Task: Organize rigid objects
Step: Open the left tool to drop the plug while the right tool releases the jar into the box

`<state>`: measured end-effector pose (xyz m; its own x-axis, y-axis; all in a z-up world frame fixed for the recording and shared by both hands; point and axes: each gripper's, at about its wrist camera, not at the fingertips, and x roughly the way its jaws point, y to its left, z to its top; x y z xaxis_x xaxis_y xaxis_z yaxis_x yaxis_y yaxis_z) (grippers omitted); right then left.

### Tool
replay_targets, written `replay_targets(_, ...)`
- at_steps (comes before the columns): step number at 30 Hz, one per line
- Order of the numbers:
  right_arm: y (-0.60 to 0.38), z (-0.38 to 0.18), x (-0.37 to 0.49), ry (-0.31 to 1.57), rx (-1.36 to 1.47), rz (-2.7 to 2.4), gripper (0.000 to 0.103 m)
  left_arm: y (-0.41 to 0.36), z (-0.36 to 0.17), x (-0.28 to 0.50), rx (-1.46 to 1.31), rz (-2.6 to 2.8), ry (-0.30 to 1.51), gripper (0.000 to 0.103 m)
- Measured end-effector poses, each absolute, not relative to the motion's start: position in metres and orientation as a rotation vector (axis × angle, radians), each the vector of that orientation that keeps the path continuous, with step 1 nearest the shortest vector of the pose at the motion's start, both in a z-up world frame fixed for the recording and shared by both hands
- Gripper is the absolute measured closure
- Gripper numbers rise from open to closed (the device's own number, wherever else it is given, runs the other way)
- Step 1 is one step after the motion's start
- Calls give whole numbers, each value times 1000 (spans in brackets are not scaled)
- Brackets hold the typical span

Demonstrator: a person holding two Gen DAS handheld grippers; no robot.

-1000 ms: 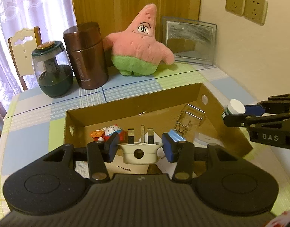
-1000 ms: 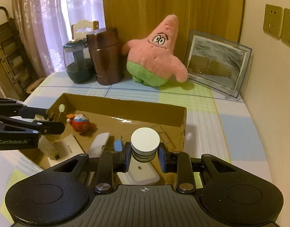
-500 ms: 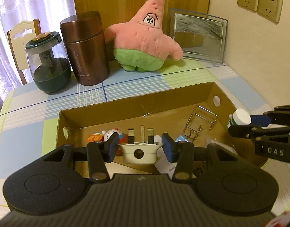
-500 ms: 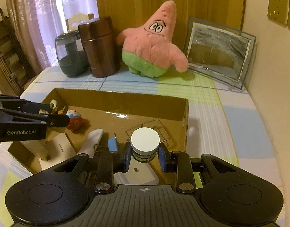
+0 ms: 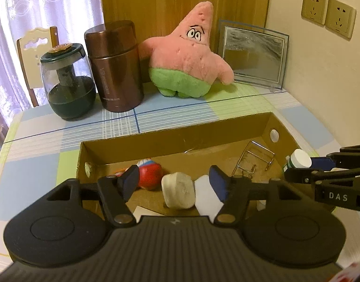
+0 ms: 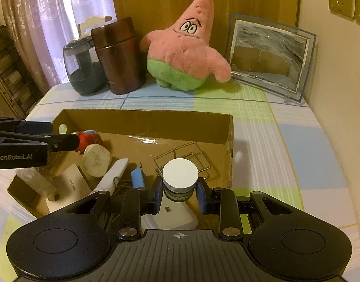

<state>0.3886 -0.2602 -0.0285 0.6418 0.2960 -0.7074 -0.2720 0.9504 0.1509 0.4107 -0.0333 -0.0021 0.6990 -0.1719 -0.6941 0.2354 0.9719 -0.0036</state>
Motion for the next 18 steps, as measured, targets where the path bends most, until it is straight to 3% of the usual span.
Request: replay_targets(18, -256, -20, 390, 782, 43, 319, 76, -29, 2, 404, 101, -230, 758, 42)
